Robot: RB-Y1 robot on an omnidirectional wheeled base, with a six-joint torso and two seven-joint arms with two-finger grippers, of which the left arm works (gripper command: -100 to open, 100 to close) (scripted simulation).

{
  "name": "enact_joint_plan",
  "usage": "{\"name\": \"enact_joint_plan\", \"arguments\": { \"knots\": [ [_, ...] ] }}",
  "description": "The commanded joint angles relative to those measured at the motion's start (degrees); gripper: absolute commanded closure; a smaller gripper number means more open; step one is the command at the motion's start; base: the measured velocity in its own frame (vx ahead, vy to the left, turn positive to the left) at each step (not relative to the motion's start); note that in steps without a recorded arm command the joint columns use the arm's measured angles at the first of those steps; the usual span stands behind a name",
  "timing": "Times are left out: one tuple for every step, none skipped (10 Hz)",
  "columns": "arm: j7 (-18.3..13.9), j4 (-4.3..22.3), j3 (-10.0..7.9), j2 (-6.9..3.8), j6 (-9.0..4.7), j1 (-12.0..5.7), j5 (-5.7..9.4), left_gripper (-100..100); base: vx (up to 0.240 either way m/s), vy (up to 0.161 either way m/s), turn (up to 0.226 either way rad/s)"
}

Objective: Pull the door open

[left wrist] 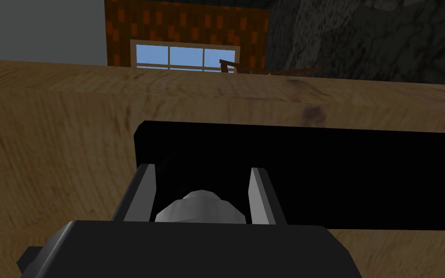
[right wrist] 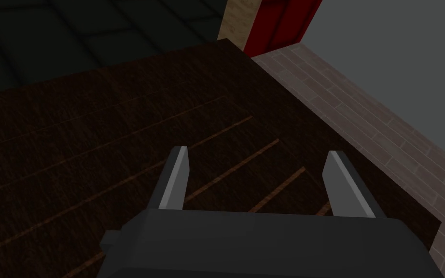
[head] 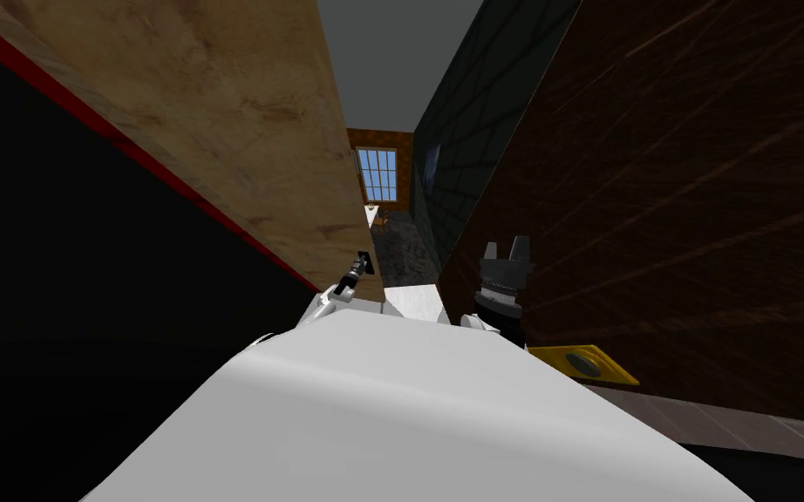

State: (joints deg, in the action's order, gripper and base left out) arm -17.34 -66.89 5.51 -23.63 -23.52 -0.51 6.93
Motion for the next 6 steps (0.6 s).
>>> {"name": "enact_joint_plan", "arguments": {
  "knots": [
    [-0.82,-0.6,0.64,-0.93,-0.75,0.72,0.0,100,-0.205,0.114,-0.135],
    [-1.78,-1.32,1.5,-2.14,-1.48,1.56,0.02,100,-0.203,0.141,-0.147],
    [-2.47,-1.84,2.1,-2.99,-2.01,2.17,0.04,100,-0.217,0.122,-0.147],
    [-3.14,-2.36,2.71,-3.84,-2.52,2.76,0.06,100,-0.211,0.097,-0.106],
    [-3.79,-2.85,3.28,-4.64,-3.02,3.33,0.07,100,-0.228,0.086,-0.094],
    [-4.36,-3.28,3.79,-5.36,-3.45,3.83,0.09,100,-0.227,0.082,-0.093]
  ]
}}
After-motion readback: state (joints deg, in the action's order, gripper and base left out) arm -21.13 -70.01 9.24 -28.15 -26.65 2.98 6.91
